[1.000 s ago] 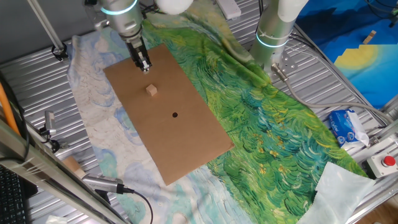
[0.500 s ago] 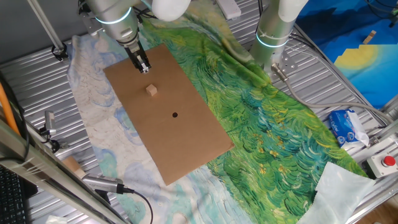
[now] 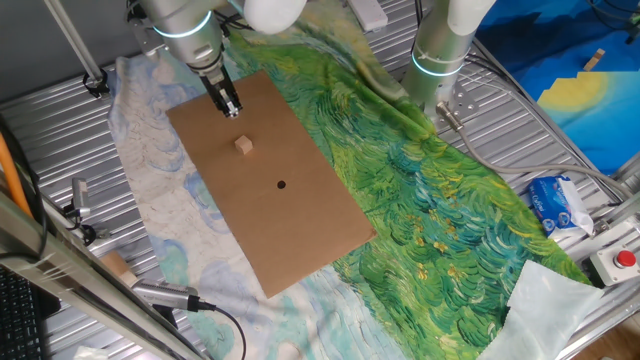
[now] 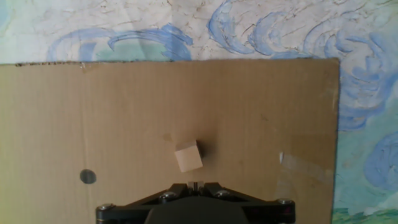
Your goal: Hold a small block with the gripper and sweep it from left to right on the table
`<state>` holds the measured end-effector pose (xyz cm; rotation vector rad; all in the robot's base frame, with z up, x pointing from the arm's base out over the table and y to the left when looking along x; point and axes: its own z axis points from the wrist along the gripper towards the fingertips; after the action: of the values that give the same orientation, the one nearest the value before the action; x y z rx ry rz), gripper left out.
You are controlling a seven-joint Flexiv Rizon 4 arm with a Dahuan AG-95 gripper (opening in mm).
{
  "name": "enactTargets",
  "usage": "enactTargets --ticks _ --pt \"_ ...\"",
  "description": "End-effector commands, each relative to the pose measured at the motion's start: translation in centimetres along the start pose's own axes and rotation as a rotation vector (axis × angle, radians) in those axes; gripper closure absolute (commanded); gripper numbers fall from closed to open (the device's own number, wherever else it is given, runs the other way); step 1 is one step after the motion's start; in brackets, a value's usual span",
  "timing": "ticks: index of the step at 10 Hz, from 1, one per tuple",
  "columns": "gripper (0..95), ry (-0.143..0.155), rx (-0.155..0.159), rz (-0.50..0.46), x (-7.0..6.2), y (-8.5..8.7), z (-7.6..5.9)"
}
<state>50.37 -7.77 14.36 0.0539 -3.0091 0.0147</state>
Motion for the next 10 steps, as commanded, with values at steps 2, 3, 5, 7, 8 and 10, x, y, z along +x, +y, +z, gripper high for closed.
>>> enactTargets --ticks 2,3,5,7,8,10 --pt "95.0 -0.017 -0.030 0.016 -0.6 -0.2 2.3" --pt "95.0 -0.015 -0.038 0.018 -0.7 -0.2 2.7" --pt "95.0 -0.014 -0.060 0.021 -1.1 -0.1 4.0" --pt "95.0 -0.018 -0.061 0.023 -1.3 0.0 5.2" --pt "95.0 -0.019 -0.065 0.024 -1.4 0.0 5.6" --pt "95.0 -0.025 -0.080 0.030 -1.5 0.2 6.5"
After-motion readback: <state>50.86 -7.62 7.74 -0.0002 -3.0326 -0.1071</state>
